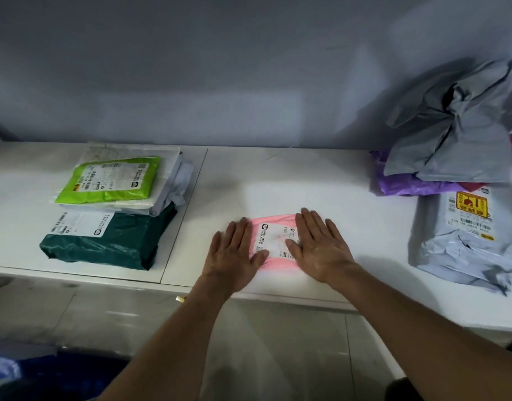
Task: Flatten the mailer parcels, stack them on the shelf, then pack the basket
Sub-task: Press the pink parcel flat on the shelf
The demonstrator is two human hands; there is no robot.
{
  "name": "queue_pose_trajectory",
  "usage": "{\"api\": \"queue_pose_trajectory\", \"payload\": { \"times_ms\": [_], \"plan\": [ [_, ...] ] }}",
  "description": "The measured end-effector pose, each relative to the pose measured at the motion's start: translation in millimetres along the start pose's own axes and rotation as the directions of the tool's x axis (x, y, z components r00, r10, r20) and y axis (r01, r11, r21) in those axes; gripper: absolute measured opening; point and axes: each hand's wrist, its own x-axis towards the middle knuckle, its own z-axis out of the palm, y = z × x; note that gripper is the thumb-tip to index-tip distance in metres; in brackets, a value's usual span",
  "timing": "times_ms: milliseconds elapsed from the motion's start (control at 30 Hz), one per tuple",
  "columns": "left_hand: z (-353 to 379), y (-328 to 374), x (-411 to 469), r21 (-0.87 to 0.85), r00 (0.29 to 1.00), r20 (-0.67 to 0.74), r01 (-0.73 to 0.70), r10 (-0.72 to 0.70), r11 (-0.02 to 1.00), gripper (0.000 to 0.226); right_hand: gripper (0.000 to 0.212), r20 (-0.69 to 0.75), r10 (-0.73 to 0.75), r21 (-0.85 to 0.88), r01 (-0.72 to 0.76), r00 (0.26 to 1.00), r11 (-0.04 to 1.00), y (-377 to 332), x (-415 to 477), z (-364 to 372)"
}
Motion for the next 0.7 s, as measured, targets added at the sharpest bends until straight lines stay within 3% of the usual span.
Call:
{"api": "queue_pose_trajectory", "payload": {
  "times_ms": [67,100,200,267,333,400,467,533,600,700],
  "plan": [
    [-17.0,5.0,6.4,-0.103,0.995,0.103,0.013,-0.002,0.995,0.079,0.064,0.022,0.000,0.094,-0.002,1.000,0.996,-3.4,2.3,-9.5],
    [-25.7,6.7,9.3,-0.203,0.995,0.093,0.037,-0.018,0.978,0.069,0.054,-0.034,0.026,0.185,-0.020,0.999,0.983,-3.4,3.4,-11.5],
    [-42.8,7.3,12.8,-0.445,0.975,0.024,0.208,-0.220,0.871,0.036,0.030,-0.100,0.274,0.395,-0.214,0.957,0.893,-2.3,1.3,-22.9],
    [-45.1,9.7,10.9,-0.522,0.941,0.057,0.313,-0.334,0.793,0.039,0.032,-0.018,0.407,0.484,-0.348,0.913,0.803,1.2,0.9,-29.4],
    [-45.4,13.5,5.2,-0.617,0.906,0.122,0.389,-0.404,0.684,0.049,0.038,0.092,0.496,0.630,-0.436,0.863,0.642,2.3,-1.8,-38.4],
    [-44.1,14.9,-1.2,-0.678,0.863,0.186,0.458,-0.469,0.574,0.051,0.037,0.183,0.507,0.701,-0.474,0.842,0.533,3.4,-7.1,-42.9],
    [-44.2,14.0,-6.3,-0.712,0.809,0.266,0.532,-0.524,0.458,0.051,0.028,0.238,0.491,0.714,-0.493,0.838,0.497,5.2,-12.6,-44.9],
    [-48.2,11.4,-11.2,-0.764,0.772,0.347,0.562,-0.533,0.317,0.037,0.021,0.273,0.476,0.747,-0.496,0.836,0.443,5.1,-16.7,-47.0],
    [-56.5,11.2,-18.1,-0.818,0.761,0.432,0.557,-0.485,0.145,0.017,0.018,0.296,0.433,0.798,-0.470,0.851,0.378,4.8,-20.9,-51.6],
    [-72.6,13.8,-26.1,-0.874,0.777,0.445,0.484,-0.446,-0.029,0.022,0.019,0.293,0.362,0.875,-0.401,0.885,0.273,2.7,-29.2,-64.6]
  ]
}}
